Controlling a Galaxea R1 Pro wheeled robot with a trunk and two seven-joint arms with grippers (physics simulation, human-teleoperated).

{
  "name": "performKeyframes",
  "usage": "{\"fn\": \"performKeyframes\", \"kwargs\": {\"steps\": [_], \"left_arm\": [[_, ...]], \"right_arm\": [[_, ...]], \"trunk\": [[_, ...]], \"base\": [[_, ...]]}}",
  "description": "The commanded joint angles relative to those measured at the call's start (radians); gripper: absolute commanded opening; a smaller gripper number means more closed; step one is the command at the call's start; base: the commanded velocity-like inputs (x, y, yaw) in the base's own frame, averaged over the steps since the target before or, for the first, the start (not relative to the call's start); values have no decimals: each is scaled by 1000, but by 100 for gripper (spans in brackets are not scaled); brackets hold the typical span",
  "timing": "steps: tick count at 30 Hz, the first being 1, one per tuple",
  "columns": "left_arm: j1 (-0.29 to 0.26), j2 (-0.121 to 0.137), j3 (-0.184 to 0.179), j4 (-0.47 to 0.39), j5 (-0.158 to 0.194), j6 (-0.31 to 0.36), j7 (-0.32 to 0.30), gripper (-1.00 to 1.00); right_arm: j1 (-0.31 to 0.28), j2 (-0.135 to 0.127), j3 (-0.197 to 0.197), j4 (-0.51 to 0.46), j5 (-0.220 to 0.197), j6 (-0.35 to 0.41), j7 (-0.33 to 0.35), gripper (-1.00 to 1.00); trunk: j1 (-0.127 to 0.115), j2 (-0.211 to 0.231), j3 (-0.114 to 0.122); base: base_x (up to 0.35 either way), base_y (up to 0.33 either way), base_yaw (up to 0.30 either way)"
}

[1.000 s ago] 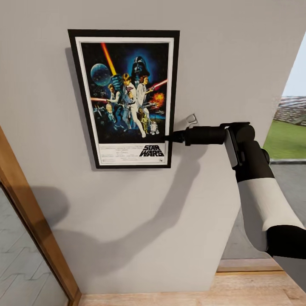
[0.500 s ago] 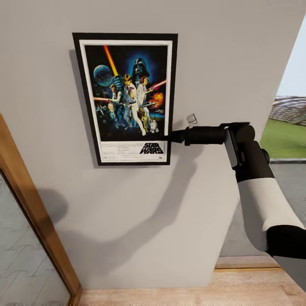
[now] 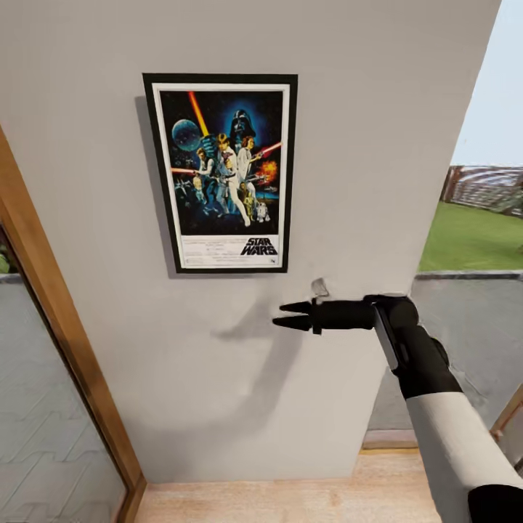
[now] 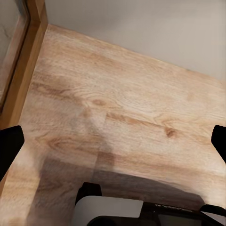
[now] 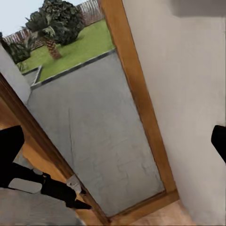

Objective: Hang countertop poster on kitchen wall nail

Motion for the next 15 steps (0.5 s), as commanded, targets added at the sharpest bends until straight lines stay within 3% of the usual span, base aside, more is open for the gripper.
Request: {"fn": "performKeyframes", "kwargs": {"steps": [1,5,6,7,12,15], "left_arm": [[-1,0,-9,1,7,-4,-3,100],[-1,0,-9,1,7,-4,-3,100],[-1,0,-10,1,7,-4,-3,100],[-1,0,-10,1,7,-4,-3,100],[-1,0,-11,1,7,-4,-3,100],[-1,-1,-12,0,6,-4,-3,100]], "right_arm": [[39,-1,1,-5,-2,-28,1,100],[170,-1,0,-8,-1,-96,1,100],[228,-5,-5,-7,-1,-118,0,100],[284,-11,-19,-6,0,-143,-1,100],[417,-21,-79,37,-1,-230,-1,100],[512,-26,-148,186,0,-351,1,100]], "trunk": [[0,-2,0],[0,-2,7],[0,-2,9],[0,-2,10],[0,-2,19],[0,-2,24]], "base": [[-8,0,0],[-4,0,0],[-2,0,0],[-1,0,0],[0,0,0],[0,0,0]]}}
